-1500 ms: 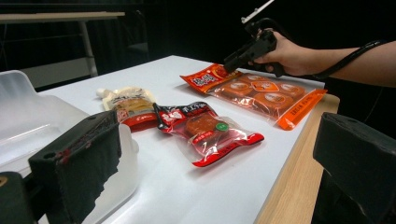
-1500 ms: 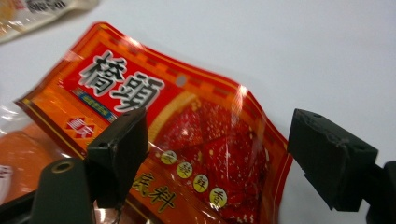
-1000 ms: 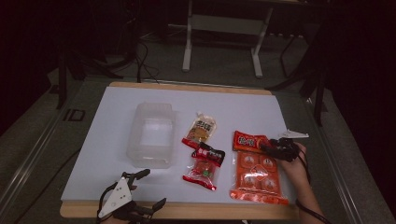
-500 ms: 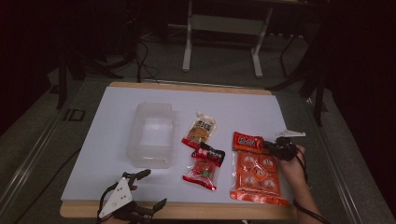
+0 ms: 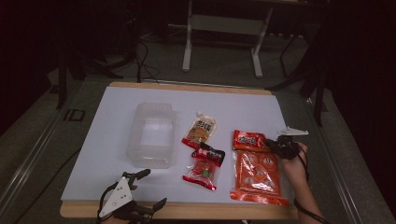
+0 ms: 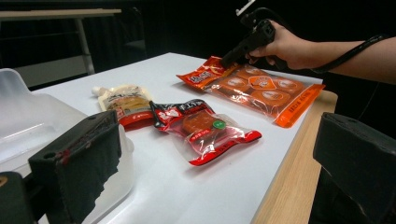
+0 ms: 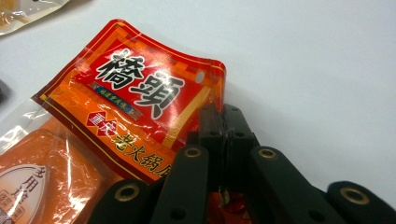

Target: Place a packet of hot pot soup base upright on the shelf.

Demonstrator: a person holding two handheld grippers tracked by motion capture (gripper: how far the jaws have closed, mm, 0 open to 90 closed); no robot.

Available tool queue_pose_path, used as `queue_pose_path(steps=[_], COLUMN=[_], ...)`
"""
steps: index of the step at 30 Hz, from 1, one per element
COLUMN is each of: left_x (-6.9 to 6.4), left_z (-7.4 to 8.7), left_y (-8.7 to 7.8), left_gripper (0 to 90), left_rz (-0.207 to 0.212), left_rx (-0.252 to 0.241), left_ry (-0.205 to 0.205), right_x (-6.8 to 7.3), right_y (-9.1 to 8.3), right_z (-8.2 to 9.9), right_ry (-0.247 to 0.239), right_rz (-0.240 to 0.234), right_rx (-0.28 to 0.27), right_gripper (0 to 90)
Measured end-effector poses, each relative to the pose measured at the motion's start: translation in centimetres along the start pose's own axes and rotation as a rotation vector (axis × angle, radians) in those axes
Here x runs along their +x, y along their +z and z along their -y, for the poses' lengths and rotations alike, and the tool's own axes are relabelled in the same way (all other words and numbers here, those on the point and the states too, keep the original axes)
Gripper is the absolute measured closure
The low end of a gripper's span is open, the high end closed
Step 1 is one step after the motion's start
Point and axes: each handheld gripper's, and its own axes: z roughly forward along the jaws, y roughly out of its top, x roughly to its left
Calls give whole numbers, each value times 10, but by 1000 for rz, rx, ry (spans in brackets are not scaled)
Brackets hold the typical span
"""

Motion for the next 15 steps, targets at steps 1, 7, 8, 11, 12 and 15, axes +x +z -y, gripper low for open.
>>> queue_pose_path(steps=[1, 7, 8, 11, 12, 15], left_x=[0, 0, 0, 0, 0, 0], left_z=[0, 0, 0, 0, 0, 0], left_y=[0, 0, 0, 1, 1, 0], left_gripper=[14, 14, 14, 14, 14, 14], left_rz=[0, -1, -1, 0, 0, -1], left_rx=[0, -1, -1, 0, 0, 0], left_ry=[0, -1, 0, 1, 1, 1], right_x=[1, 3, 3, 5, 5, 8], right_y=[-1, -10, -12, -18, -20, -27], right_z=[-1, -5, -6, -8, -9, -12], right_ry=[-5, -1, -5, -4, -7, -17], right_rz=[3, 3, 4, 2, 0, 8], right_rx=[-6, -35, -41, -58, -65, -87], right_gripper=[889, 891, 890, 891, 891, 891])
